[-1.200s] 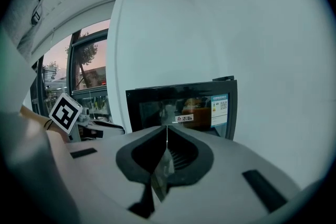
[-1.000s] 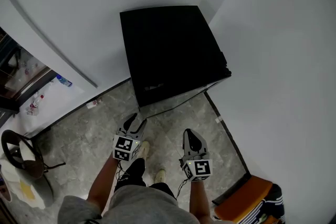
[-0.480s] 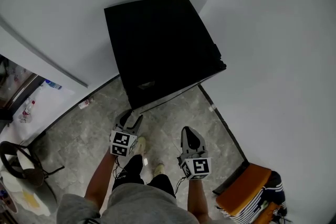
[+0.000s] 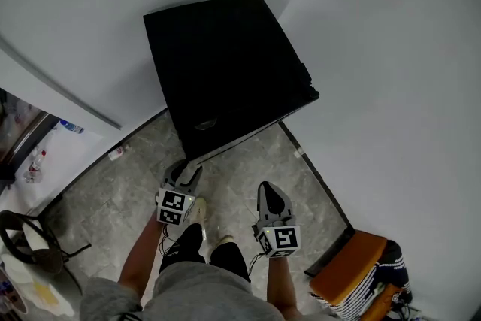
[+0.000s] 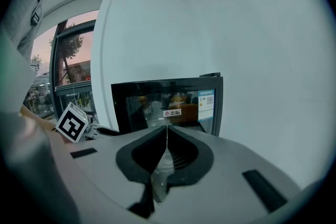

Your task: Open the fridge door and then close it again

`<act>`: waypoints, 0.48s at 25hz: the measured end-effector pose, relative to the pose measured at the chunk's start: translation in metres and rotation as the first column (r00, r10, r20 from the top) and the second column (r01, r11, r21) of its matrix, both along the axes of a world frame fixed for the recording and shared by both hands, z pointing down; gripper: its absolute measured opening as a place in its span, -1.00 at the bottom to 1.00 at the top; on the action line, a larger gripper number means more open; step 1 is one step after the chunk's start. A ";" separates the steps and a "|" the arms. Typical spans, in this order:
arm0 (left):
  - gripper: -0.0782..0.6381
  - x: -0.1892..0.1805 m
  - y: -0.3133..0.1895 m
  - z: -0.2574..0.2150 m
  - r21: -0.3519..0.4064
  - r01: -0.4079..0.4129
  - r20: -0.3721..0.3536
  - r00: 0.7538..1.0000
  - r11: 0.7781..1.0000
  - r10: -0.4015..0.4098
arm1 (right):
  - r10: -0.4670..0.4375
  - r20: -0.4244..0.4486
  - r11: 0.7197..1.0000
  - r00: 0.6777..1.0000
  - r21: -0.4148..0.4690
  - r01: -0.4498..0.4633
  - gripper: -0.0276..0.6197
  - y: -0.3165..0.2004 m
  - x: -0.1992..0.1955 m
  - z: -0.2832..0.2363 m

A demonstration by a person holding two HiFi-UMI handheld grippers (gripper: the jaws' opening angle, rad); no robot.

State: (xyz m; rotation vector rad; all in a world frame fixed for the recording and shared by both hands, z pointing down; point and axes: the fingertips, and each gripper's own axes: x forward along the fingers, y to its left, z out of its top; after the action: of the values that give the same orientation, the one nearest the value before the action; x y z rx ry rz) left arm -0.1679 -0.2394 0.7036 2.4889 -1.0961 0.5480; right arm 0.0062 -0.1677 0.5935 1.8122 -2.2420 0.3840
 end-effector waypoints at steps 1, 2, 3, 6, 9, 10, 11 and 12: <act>-0.31 0.000 0.000 0.000 0.007 -0.001 0.003 1.000 1.000 0.000 | 0.004 -0.001 1.000 1.000 0.001 -0.004 -0.84 0.001 0.001 0.000; -0.31 0.000 0.000 0.001 0.010 0.003 0.005 1.000 1.000 -0.003 | 0.008 -0.001 1.000 1.000 0.002 -0.008 -0.84 0.001 0.001 0.000; -0.31 0.000 0.000 0.001 0.011 0.009 0.006 1.000 1.000 -0.009 | 0.010 -0.001 1.000 1.000 0.003 -0.010 -0.84 0.002 0.001 0.000; -0.33 0.001 0.000 0.004 0.004 0.025 0.010 1.000 1.000 -0.025 | 0.016 0.000 1.000 1.000 0.001 -0.016 -0.84 0.003 0.003 0.000; -0.33 0.003 0.000 0.002 0.013 0.033 0.019 0.999 0.999 -0.033 | 0.020 0.003 1.000 1.000 0.001 -0.020 -0.84 0.006 0.007 0.001; -0.33 0.004 0.000 0.001 0.014 0.037 0.021 0.999 0.999 -0.038 | 0.020 0.004 1.000 1.000 0.003 -0.020 -0.84 0.007 0.008 0.001; -0.33 0.004 0.001 0.003 0.015 0.044 0.022 0.999 0.999 -0.044 | 0.020 0.005 1.000 1.000 0.003 -0.020 -0.84 0.008 0.010 0.001; -0.33 0.004 0.003 0.005 0.014 0.051 0.022 0.998 0.999 -0.052 | 0.019 0.007 1.000 1.000 0.004 -0.019 -0.84 0.010 0.012 0.000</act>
State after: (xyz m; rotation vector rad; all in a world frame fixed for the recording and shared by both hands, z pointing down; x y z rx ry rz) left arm -0.1642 -0.2363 0.7084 2.4639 -1.1724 0.5565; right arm 0.0185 -0.1581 0.5940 1.8384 -2.2331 0.3900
